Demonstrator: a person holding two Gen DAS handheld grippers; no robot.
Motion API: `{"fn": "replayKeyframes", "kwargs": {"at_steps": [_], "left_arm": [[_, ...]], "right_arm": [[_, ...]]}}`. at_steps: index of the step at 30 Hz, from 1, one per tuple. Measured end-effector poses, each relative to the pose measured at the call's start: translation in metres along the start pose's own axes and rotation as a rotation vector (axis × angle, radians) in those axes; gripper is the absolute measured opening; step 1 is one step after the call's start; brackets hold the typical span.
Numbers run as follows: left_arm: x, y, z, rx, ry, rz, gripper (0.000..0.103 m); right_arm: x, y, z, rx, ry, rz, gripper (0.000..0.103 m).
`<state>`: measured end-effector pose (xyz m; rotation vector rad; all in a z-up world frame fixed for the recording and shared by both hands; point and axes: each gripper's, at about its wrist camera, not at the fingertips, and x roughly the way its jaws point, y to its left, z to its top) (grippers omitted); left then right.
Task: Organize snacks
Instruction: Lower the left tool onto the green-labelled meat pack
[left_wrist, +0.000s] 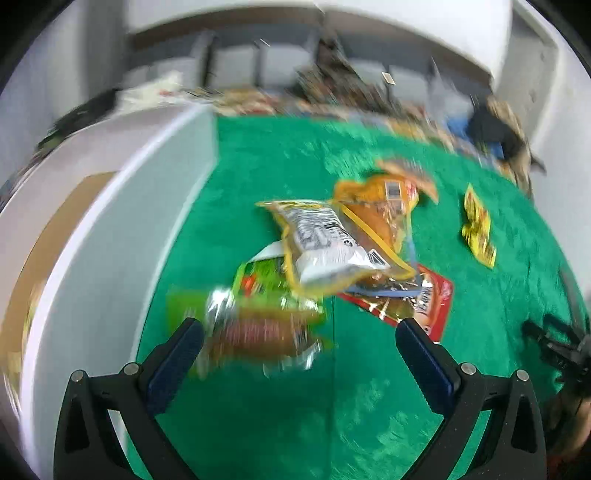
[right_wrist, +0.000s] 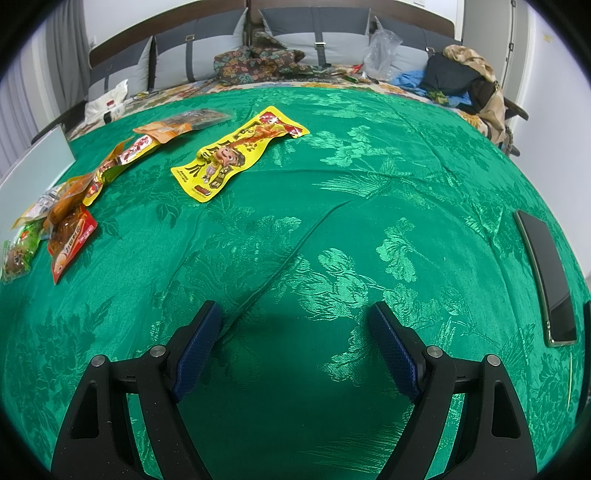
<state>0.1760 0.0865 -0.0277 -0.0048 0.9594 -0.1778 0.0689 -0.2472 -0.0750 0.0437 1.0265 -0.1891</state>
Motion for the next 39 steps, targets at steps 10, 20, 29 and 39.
{"fn": "replayKeyframes", "kwargs": {"at_steps": [10,20,29,39], "left_arm": [[0.021,-0.002,-0.015,0.051,0.303,-0.226,0.102],[-0.024,-0.01,-0.038,0.097,0.268,-0.257,0.102],[0.025,-0.031,-0.022,0.531,0.372,-0.072,0.101],[0.016,0.001,-0.025,0.132,0.403,-0.226,0.099]], "right_arm": [[0.0,0.0,0.0,0.0,0.0,-0.001,0.085],[0.0,0.0,0.0,0.002,0.002,-0.003,0.085],[0.001,0.001,0.0,0.003,0.004,-0.007,0.085],[0.001,0.001,0.0,0.003,0.004,-0.007,0.085]]}}
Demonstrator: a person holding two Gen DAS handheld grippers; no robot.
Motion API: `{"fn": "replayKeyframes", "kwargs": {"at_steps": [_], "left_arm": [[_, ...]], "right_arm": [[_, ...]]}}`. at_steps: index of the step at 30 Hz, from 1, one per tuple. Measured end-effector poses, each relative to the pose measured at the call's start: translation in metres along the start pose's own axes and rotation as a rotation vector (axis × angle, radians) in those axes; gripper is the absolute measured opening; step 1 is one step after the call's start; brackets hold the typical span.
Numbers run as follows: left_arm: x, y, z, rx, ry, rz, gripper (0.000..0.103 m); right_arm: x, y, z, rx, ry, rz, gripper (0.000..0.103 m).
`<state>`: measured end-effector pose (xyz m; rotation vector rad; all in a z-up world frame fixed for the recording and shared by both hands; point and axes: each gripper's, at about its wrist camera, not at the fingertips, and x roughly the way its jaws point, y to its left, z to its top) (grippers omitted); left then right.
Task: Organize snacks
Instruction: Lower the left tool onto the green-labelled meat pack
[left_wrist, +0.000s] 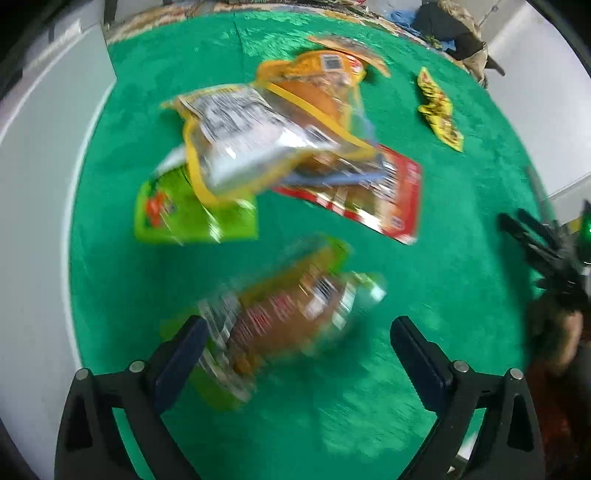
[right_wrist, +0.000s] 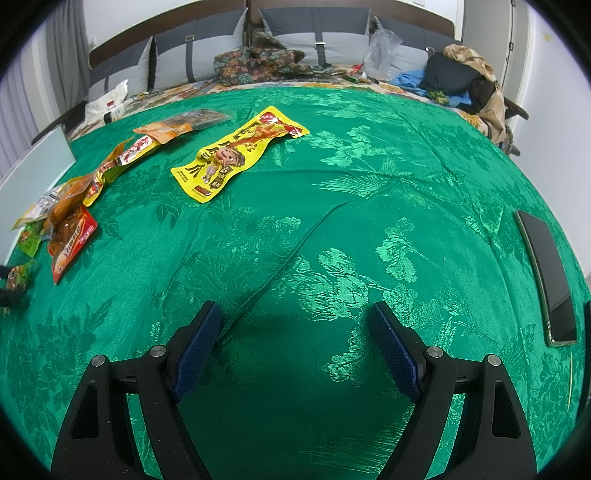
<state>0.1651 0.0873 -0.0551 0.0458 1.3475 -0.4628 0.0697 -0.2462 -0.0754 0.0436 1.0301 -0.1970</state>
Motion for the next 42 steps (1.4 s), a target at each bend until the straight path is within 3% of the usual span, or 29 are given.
{"fn": "replayKeyframes", "kwargs": {"at_steps": [5,6,14,21,23,25,27,30,34,38,42], "left_arm": [[-0.005,-0.022,-0.011,0.013,0.075,-0.182,0.099],[-0.003,-0.029,-0.011,0.035,0.095,-0.183,0.099],[-0.013,-0.035,0.01,0.248,-0.059,0.174,0.099],[0.028,-0.053,0.019,0.469,-0.009,0.207,0.099],[0.032,-0.055,0.024,0.446,-0.007,0.169,0.1],[0.039,-0.055,0.027,0.389,0.046,0.117,0.1],[0.036,-0.056,0.022,0.37,0.07,0.114,0.101],[0.028,-0.061,0.008,0.354,0.126,0.051,0.101],[0.02,-0.073,-0.012,0.277,0.193,-0.115,0.101],[0.008,-0.093,-0.036,0.324,0.252,-0.259,0.101],[-0.007,-0.108,-0.041,0.431,0.209,-0.178,0.101]], "right_arm": [[0.0,0.0,0.0,0.0,0.0,0.0,0.086],[0.0,0.0,0.0,0.0,0.0,0.0,0.086],[0.0,0.0,0.0,0.0,0.0,-0.001,0.086],[0.001,0.0,0.0,0.001,0.0,-0.001,0.086],[0.001,0.0,0.0,0.001,0.0,-0.001,0.086],[0.0,0.0,0.0,0.001,0.0,0.0,0.086],[0.001,0.0,0.0,0.001,0.0,0.0,0.086],[0.0,0.0,0.0,0.001,0.0,0.0,0.086],[0.0,0.0,0.001,0.001,0.0,-0.001,0.086],[0.0,0.001,0.001,0.001,0.0,-0.001,0.086],[0.0,0.001,0.001,0.001,0.0,-0.001,0.086]]}}
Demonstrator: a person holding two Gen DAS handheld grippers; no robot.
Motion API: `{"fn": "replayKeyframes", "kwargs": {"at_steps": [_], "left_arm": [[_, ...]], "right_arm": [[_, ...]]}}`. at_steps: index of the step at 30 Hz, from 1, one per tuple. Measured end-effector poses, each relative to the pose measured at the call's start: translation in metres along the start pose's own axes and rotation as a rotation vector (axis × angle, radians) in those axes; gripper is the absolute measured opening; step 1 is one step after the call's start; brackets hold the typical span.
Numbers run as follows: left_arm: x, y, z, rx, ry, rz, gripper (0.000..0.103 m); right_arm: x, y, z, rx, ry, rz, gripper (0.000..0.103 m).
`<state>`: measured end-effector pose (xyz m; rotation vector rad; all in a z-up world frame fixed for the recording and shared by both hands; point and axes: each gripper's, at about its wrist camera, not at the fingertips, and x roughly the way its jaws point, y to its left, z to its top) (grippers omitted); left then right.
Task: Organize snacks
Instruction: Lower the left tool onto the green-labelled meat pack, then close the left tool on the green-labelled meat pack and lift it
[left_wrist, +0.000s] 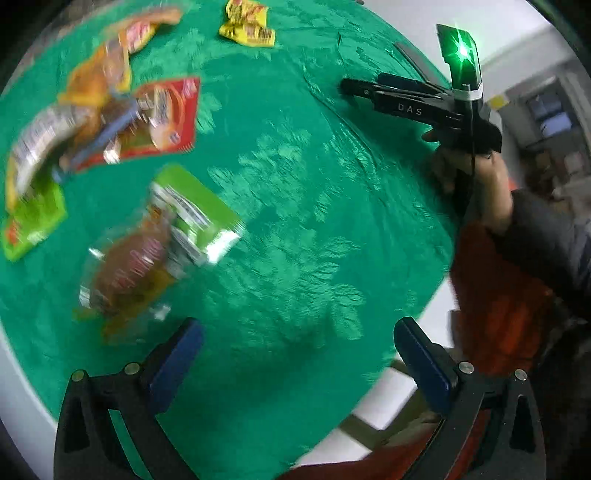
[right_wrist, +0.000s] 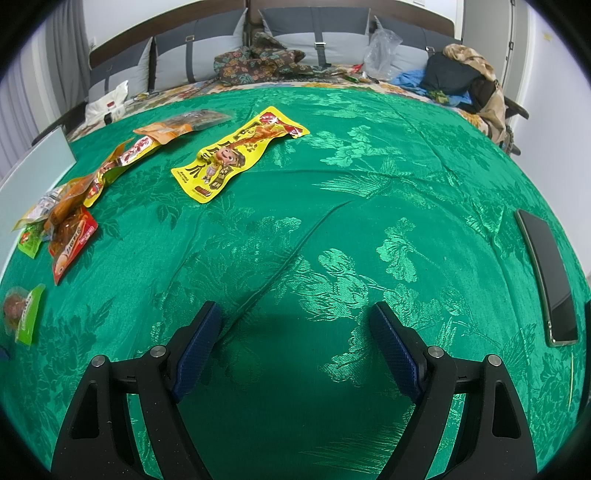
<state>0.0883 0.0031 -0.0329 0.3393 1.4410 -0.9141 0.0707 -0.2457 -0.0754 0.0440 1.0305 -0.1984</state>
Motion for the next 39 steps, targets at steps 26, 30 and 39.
{"fn": "replayKeyframes", "kwargs": {"at_steps": [26,30,39], "left_arm": [[-0.011,0.111,-0.007,-0.711,-0.326,0.264,0.048],[-0.005,0.1,-0.01,-0.728,-0.395,0.306,0.081],[0.025,0.094,-0.005,-0.524,-0.445,0.499,0.103]], "right_arm": [[0.001,0.001,0.0,0.002,0.0,0.0,0.086],[0.001,0.001,0.0,0.001,0.0,0.0,0.086],[0.001,0.001,0.0,0.002,0.0,-0.001,0.086]]}}
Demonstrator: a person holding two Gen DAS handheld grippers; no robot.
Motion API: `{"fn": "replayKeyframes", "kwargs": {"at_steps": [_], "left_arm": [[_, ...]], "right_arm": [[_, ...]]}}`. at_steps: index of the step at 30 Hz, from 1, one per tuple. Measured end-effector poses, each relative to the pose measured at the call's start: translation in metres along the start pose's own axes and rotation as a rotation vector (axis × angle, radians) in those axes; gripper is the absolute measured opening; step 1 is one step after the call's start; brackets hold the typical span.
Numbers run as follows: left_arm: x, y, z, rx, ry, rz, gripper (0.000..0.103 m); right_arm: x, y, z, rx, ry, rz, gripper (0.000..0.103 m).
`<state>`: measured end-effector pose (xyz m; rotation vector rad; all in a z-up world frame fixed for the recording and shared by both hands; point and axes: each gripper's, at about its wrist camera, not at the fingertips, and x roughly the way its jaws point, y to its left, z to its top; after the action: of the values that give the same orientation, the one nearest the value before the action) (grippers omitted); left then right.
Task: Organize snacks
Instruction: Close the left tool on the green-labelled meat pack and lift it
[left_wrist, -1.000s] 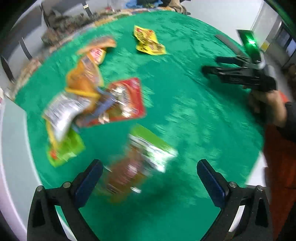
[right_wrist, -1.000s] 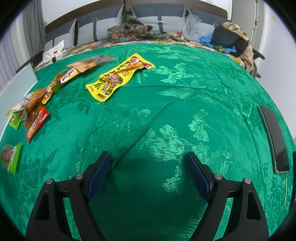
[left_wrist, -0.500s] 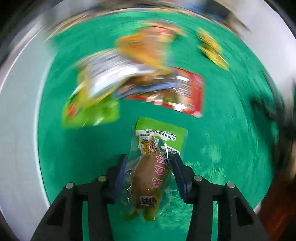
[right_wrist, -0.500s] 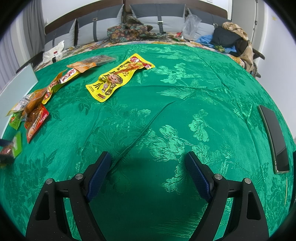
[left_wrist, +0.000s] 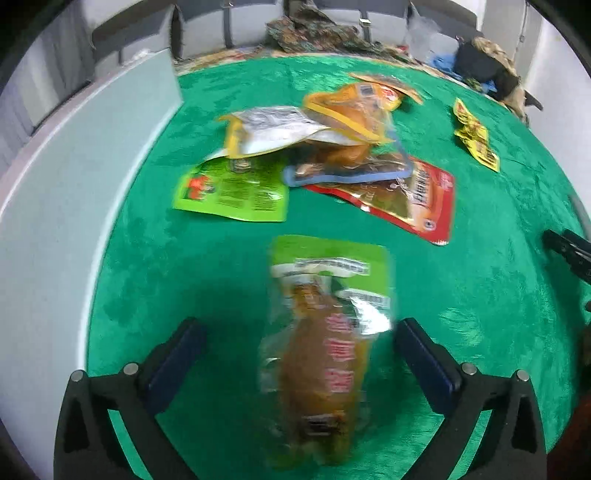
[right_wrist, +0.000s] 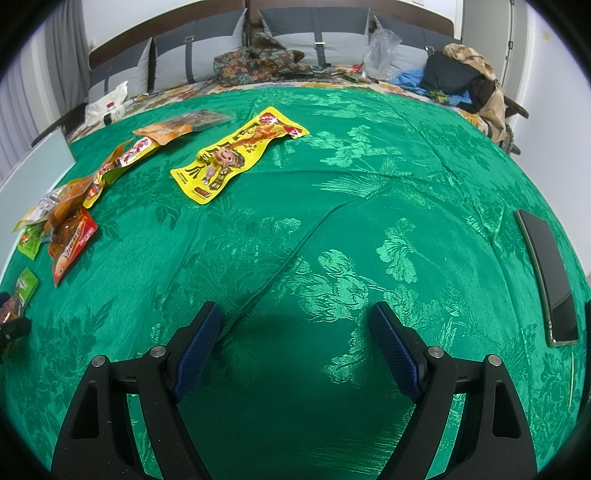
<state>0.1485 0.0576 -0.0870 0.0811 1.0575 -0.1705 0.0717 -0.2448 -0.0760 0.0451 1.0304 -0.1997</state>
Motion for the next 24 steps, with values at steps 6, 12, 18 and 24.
{"fn": "replayKeyframes", "kwargs": {"at_steps": [6,12,18,24], "left_arm": [[-0.006,0.006,-0.012,-0.002,-0.089,0.004,0.103],[-0.016,0.023,-0.016,-0.109,-0.112,0.072,0.103],[-0.015,0.031,-0.018,-0.161,-0.116,0.106,0.103],[-0.015,0.031,-0.018,-0.16,-0.116,0.107,0.103]], "right_arm": [[0.0,0.0,0.0,0.0,0.0,0.0,0.086],[0.0,0.0,0.0,0.0,0.0,0.0,0.086],[0.0,0.0,0.0,0.0,0.0,0.0,0.086],[0.001,0.0,0.0,0.0,0.0,-0.001,0.086]]}}
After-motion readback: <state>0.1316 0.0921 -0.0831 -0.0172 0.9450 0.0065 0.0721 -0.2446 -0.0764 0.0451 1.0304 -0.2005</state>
